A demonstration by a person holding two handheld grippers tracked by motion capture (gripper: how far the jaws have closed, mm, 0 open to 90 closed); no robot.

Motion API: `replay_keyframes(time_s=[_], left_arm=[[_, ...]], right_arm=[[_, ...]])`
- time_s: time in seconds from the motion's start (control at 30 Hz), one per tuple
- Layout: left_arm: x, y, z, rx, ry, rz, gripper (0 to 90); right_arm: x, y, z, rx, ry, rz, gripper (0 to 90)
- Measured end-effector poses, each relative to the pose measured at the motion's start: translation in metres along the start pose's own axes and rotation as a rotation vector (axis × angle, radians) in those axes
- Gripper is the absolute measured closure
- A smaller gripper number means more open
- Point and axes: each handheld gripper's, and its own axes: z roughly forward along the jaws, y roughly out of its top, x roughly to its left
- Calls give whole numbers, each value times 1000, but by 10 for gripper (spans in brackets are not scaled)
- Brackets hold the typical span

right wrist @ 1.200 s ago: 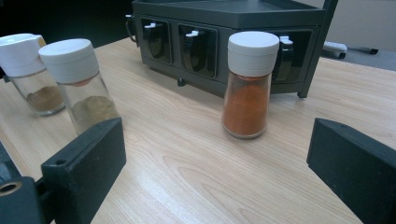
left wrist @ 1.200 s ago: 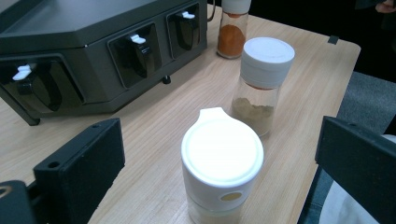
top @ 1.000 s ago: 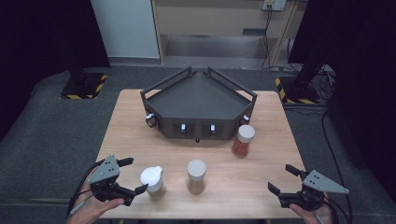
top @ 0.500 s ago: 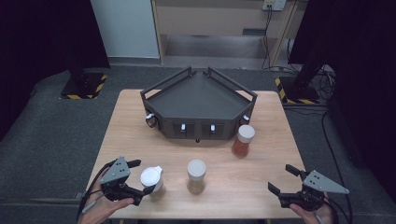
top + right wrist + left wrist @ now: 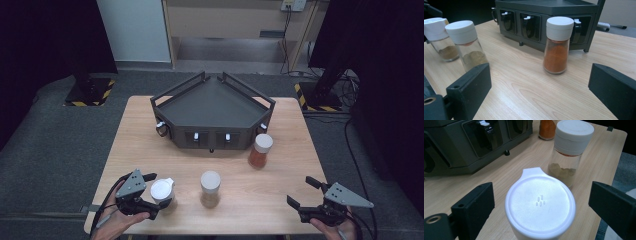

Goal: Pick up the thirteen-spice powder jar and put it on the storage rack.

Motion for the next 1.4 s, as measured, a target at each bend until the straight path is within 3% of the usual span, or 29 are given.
replay_keyframes(time_s=[0.57, 1.0, 1.4], left_arm=[[-4, -13, 11, -5, 24, -15, 123], [-6, -21, 11, -25, 32, -8, 288], [-7, -20, 10, -23, 36, -20, 292]], right_arm=[[0, 1, 0, 4, 2, -3, 53], [0, 0, 1, 4, 2, -2, 54], [0, 0, 0, 3, 2, -2, 53]])
